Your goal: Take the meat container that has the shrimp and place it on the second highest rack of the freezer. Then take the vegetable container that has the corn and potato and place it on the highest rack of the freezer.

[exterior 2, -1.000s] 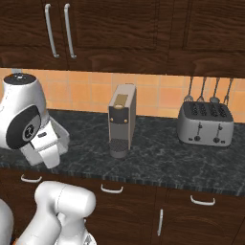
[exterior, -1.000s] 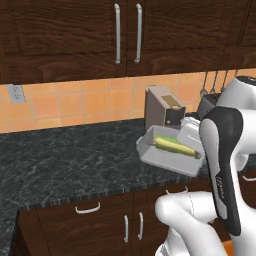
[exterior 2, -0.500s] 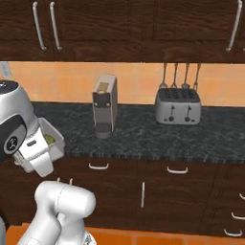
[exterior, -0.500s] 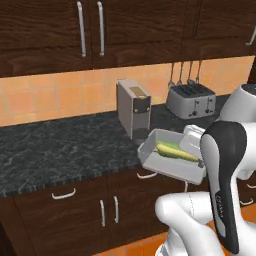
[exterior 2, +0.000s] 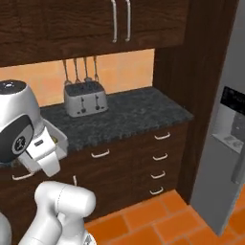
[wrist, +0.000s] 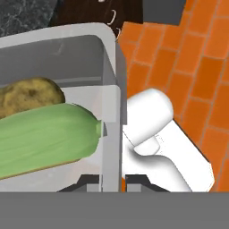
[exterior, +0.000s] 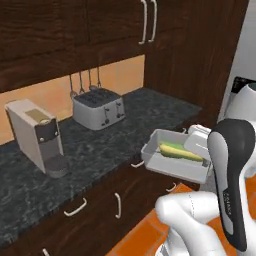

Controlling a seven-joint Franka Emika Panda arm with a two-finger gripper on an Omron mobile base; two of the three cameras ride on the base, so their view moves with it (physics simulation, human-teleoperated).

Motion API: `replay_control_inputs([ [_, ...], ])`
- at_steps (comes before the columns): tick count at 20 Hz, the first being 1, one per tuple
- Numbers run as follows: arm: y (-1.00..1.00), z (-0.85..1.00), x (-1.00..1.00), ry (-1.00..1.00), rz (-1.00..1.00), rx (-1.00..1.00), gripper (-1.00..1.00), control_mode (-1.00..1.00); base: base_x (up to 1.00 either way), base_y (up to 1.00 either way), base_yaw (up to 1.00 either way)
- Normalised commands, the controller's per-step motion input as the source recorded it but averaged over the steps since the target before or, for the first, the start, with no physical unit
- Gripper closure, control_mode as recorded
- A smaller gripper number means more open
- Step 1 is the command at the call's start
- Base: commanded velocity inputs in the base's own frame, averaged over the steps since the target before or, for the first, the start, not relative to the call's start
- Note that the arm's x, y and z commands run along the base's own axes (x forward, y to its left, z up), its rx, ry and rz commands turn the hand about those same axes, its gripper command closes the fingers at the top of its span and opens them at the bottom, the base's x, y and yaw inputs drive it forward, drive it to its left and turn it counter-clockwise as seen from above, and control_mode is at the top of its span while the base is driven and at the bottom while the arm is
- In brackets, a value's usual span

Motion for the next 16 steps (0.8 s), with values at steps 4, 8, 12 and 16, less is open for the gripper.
replay_control_inputs([
  [4, 0.0, 0.0, 0.0, 0.0, 0.0, 0.0, 1.0, 1.0, 0.0, -0.44, -0.81],
  [8, 0.0, 0.0, 0.0, 0.0, 0.0, 0.0, 1.0, 1.0, 0.0, -0.63, -0.76],
  [12, 0.0, 0.0, 0.0, 0.0, 0.0, 0.0, 1.0, 1.0, 0.11, -0.66, -0.71],
  [16, 0.0, 0.0, 0.0, 0.0, 0.0, 0.0, 1.0, 1.0, 0.62, -0.66, -0.52],
])
